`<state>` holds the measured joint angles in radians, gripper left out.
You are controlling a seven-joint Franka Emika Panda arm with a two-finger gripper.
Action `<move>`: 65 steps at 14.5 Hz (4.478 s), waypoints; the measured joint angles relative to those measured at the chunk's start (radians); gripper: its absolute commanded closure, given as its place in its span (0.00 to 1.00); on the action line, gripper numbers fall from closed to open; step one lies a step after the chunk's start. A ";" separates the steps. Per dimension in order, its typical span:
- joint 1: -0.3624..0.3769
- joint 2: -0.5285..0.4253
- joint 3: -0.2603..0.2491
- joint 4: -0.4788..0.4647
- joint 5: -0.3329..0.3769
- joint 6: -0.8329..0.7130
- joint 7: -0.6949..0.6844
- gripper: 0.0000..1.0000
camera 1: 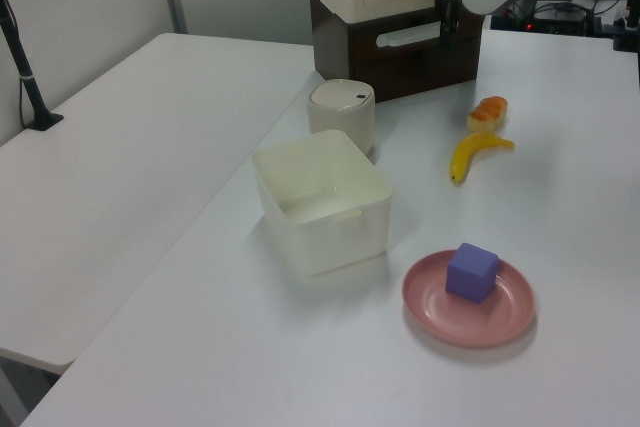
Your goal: Slide open the drawer
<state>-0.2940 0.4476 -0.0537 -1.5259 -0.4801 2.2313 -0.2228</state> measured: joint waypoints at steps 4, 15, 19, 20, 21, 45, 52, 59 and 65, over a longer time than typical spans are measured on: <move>-0.009 0.001 0.000 0.005 0.000 0.005 0.024 0.00; -0.004 0.021 0.004 0.003 -0.024 0.005 0.050 0.00; 0.000 0.025 0.004 0.007 -0.027 0.006 0.091 0.00; 0.002 0.026 0.004 0.008 -0.027 0.006 0.095 0.00; 0.004 0.028 0.005 0.009 -0.027 0.009 0.098 0.00; 0.033 0.067 0.028 0.080 -0.042 0.050 0.174 0.00; 0.036 0.074 0.030 0.077 -0.079 0.051 0.183 0.00; 0.036 0.073 0.030 0.076 -0.078 0.051 0.187 0.00; 0.035 0.069 0.030 0.075 -0.079 0.042 0.187 0.00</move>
<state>-0.2591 0.5170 -0.0241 -1.4508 -0.5587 2.2732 -0.0362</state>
